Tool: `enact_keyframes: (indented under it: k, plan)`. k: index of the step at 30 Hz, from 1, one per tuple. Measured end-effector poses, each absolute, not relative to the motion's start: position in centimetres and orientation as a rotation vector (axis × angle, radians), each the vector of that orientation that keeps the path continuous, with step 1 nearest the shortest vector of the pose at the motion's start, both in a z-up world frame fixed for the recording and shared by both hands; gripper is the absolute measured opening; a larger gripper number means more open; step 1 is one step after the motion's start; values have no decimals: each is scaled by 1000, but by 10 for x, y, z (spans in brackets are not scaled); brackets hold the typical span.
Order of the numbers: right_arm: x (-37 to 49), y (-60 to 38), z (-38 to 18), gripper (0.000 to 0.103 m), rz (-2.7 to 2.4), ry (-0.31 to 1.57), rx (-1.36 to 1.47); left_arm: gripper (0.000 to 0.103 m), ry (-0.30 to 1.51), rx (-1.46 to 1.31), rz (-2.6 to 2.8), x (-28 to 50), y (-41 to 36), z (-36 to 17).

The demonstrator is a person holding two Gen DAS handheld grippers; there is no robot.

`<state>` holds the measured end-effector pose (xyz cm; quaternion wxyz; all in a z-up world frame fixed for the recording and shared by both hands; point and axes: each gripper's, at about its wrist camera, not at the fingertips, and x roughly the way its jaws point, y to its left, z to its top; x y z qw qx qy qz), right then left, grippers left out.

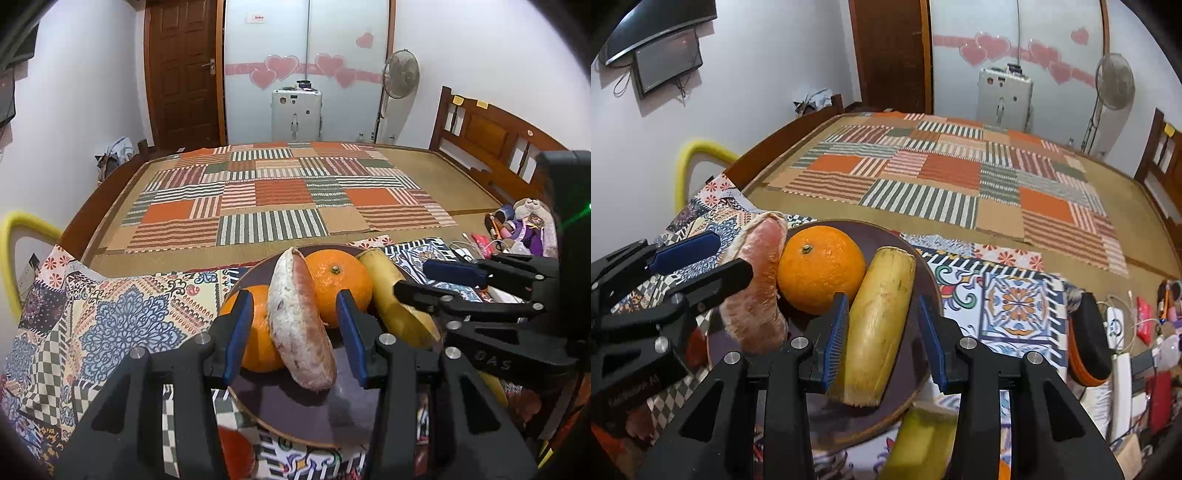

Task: Organize fruits
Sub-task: 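Lower the pomelo segment and bamboo shoot onto the plate and release both, then grasp the red tomato with the left tool while the right tool grasps another bamboo shoot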

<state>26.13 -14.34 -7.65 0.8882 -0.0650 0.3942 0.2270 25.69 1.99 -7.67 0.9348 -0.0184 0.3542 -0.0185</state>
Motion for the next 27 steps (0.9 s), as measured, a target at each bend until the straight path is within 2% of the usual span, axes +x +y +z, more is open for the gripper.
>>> enact_keyframes:
  k: [9, 14, 20, 24, 27]
  plan:
    - [210, -167, -46, 37, 443, 711, -161, 47, 697, -46, -82, 213, 37, -50]
    - [191, -174, -53, 38, 396, 700, -216, 52, 688, -22, -73, 187, 55, -45]
    - [185, -186, -77, 38, 384, 758, -208, 53, 743, -8, -54, 170, 75, -65]
    - [192, -193, -98, 38, 359, 814, -180, 57, 803, -16, -73, 168, 83, -88]
    - [194, -198, -99, 41, 357, 811, -154, 57, 851, -9, -82, 167, 87, -107]
